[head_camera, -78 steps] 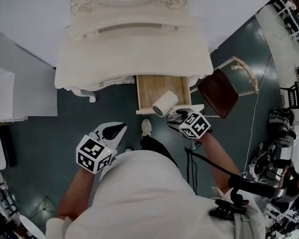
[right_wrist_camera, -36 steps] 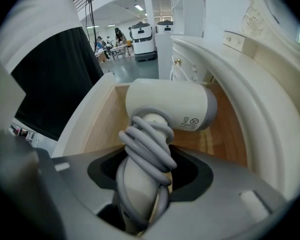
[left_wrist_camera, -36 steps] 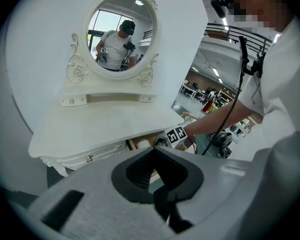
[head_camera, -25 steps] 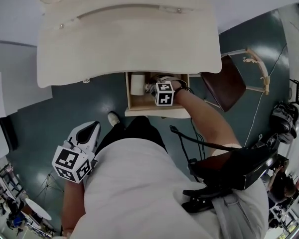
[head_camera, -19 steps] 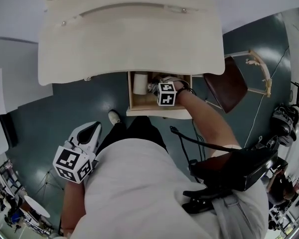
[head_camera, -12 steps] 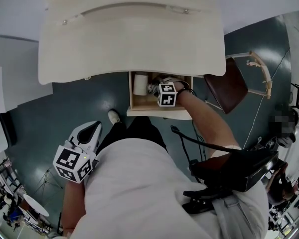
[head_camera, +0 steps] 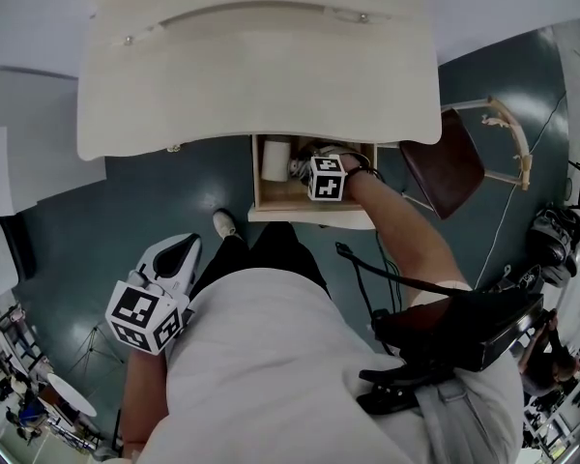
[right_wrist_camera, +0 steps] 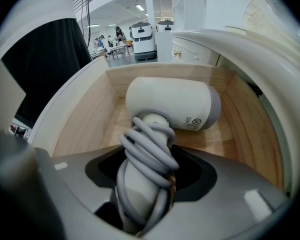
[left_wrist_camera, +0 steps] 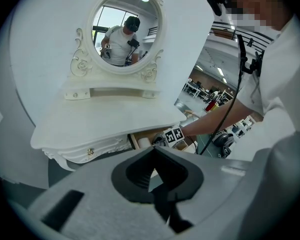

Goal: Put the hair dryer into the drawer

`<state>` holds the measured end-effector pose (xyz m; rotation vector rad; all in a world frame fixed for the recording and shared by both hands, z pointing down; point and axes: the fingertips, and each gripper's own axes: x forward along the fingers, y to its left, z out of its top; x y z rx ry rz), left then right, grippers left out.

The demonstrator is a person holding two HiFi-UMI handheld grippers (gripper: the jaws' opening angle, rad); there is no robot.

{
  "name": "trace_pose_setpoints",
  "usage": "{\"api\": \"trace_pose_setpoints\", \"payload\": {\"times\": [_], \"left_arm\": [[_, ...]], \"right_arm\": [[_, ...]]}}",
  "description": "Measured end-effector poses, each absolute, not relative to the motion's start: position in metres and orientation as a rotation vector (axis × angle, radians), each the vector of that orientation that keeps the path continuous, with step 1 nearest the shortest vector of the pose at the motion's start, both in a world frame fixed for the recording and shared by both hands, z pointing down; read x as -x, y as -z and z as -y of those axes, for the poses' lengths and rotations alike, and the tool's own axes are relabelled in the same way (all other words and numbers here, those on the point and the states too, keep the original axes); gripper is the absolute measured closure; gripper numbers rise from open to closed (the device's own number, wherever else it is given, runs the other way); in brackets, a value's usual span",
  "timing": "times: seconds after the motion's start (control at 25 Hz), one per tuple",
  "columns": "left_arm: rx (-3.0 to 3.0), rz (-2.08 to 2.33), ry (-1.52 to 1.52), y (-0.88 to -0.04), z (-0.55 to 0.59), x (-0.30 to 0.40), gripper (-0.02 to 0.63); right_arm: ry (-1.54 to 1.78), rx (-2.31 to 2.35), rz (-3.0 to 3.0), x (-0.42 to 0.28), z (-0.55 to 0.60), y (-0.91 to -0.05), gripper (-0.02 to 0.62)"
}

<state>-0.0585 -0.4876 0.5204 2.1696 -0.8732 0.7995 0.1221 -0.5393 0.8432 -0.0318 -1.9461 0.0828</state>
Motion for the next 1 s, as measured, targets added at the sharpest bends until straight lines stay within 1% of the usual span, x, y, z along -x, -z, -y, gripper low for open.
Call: {"api": "trace_pose_setpoints", "payload": {"times": [0.08, 0.2, 0.32, 0.72, 1.0], "left_arm": [[-2.166, 0.869, -0.805, -0.523, 0.489, 0.059, 0.611], [-2.166, 0.858, -0.808, -0.526, 0.489, 0.055, 0.611], [-2.170, 0.843, -0.810, -0.529, 0.486, 0.048, 0.611], [-2.237, 0.790, -0.827, -0.526, 0.477, 0.036, 0.611], [-2.322, 0.762, -0.809, -0.509, 0.464, 0.037, 0.611]], "right_arm": [[-0.088, 0.015, 1.947, -0.121, 0.543, -0.844, 0.304], [-0.094, -0.024, 1.958, -0.125, 0.550, -0.841, 0.301], [-0.099, -0.050, 1.968, -0.131, 0.554, -0.835, 0.282], [-0.074, -0.156, 2.034, -0.134, 0.557, -0.794, 0.285], [-0.063, -0.278, 2.076, -0.133, 0.553, -0.749, 0.312]]}}
